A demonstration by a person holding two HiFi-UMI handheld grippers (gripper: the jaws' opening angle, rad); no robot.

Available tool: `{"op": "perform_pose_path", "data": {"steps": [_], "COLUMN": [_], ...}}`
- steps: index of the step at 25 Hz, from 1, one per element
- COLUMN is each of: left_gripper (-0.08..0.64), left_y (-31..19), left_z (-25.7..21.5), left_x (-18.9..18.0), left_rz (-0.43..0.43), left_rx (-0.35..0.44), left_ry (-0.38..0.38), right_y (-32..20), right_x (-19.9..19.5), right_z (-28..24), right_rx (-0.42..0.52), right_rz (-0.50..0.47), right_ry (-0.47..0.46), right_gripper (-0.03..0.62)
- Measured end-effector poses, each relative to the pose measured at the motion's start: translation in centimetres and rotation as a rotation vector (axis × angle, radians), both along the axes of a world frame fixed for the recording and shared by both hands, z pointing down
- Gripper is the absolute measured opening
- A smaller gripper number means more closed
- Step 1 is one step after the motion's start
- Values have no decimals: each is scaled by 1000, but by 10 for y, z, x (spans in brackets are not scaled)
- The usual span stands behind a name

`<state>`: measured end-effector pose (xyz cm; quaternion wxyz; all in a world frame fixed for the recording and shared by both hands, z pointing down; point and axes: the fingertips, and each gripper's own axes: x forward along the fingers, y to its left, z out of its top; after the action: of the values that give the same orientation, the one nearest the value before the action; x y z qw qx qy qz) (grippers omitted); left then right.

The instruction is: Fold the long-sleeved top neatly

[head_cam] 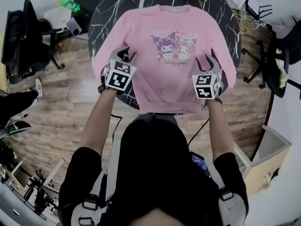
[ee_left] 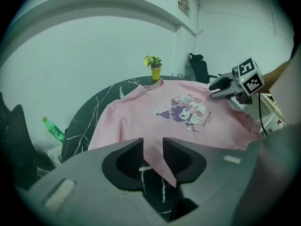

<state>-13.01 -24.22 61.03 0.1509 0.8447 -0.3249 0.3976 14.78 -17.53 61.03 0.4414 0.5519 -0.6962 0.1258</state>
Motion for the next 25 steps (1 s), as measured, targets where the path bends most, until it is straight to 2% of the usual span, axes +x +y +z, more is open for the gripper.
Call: {"op": "perform_pose_path", "data": {"steps": [9, 14, 19, 22, 25], "left_gripper": [138, 138, 138, 138, 140], "left_y": [92, 142, 191, 211, 222], "left_z": [4, 6, 12, 15, 15], "left_x": [-17, -15, -15, -16, -20], "left_rz": [49, 81, 118, 112, 58], "left_rx": [-52, -87, -133, -145, -150], "left_ry": [26, 57, 41, 44, 60], "right_y": [84, 128, 172, 192, 208], "right_x": [-21, -27, -30, -27, -24], "right_z": [-6, -8, 1, 6, 10], "right_rx": [-6, -21, -58, -70, -73], "right_rz": [71, 110, 144, 170, 197], "right_ry": [0, -5, -4, -7, -19], "right_gripper": [170, 169, 167, 167, 167]}}
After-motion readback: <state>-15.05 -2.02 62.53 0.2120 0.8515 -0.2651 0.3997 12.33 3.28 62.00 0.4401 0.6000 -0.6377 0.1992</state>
